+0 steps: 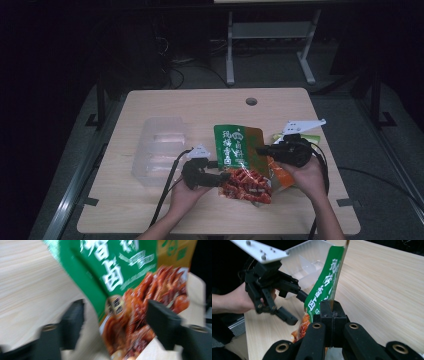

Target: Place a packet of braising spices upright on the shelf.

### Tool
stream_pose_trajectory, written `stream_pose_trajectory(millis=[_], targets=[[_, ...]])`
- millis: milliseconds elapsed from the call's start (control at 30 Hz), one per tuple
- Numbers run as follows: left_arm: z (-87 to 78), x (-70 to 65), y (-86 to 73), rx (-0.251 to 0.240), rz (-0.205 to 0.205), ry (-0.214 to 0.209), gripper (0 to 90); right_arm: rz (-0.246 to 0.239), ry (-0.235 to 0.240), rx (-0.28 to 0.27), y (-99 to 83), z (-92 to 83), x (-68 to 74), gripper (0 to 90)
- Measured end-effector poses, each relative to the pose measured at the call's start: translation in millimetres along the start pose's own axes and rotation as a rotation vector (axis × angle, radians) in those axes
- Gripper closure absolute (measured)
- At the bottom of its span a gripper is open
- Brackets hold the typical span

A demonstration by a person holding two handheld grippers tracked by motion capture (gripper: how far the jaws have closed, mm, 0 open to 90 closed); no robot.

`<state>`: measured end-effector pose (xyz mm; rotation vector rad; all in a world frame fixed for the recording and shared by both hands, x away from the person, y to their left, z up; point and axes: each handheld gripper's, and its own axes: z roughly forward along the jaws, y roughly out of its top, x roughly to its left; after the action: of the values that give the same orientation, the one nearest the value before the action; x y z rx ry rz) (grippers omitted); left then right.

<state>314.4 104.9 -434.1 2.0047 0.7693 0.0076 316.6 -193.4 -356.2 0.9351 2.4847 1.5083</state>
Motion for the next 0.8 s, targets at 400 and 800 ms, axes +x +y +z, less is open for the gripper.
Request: stream_pose_trajectory(millis=[400,800], targets=[[-1.1,3.5,3.5,-0.019,-0.036,-0.056,85.0,0.028,-0.012,0.0,-11.3,-5.5,-6.1,89.7],[-12.5,-6.8,2.8,-0.059,0.005,-0.004,87.5,0.059,0.019,0.069,-19.9,12.4,-10.0,81.7]])
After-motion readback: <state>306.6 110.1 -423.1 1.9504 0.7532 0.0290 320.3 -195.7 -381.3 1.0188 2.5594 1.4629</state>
